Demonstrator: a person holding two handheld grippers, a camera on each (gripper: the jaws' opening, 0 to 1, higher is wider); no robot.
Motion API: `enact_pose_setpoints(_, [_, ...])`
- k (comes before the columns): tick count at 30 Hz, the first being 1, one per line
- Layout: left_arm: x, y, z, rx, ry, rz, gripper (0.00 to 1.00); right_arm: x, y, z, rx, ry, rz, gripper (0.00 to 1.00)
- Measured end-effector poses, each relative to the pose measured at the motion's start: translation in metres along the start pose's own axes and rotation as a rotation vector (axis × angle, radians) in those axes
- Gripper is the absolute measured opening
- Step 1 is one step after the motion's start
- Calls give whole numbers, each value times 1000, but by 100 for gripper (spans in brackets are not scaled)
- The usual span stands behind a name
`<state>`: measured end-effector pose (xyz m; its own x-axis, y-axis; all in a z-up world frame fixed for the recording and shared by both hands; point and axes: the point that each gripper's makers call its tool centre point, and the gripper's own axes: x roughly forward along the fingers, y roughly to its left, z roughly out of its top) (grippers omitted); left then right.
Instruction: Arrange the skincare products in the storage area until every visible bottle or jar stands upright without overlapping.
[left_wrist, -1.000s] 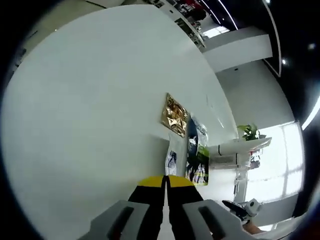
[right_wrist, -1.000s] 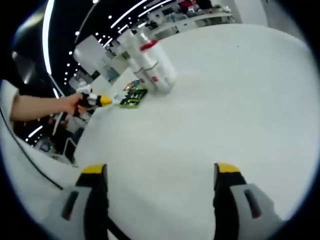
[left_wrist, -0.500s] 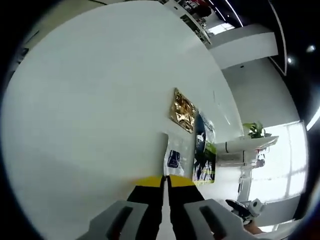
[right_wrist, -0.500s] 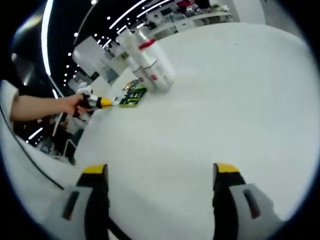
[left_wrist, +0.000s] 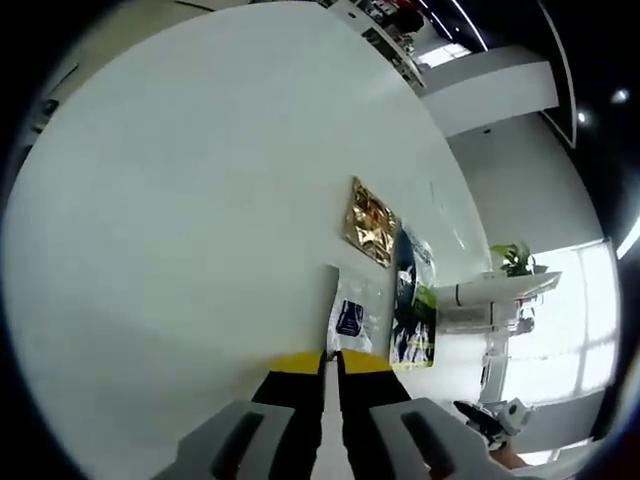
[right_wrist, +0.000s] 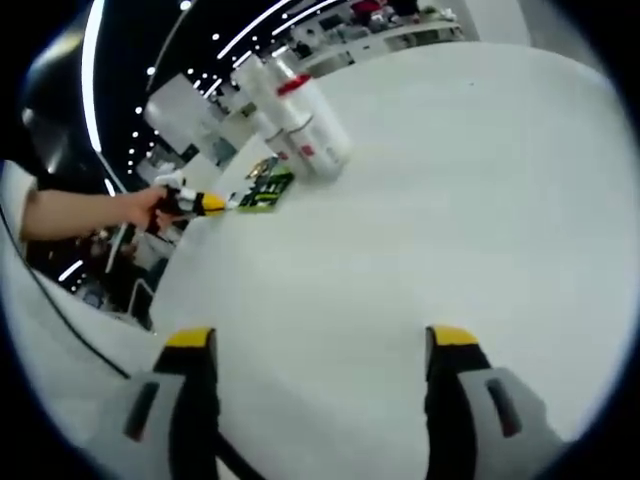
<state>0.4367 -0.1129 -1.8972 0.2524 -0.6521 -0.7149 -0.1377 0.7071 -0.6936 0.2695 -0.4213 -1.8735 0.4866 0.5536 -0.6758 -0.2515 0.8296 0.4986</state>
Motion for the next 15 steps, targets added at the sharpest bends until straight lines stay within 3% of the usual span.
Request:
enact_pose_setpoints(8, [-4,4,4,16,-26,16,6,1,1,0,-7,1,5,84])
enact_pose_setpoints(15, [-7,2,10,29,-49,22,14,1,1,-1,-6,-1,9,84])
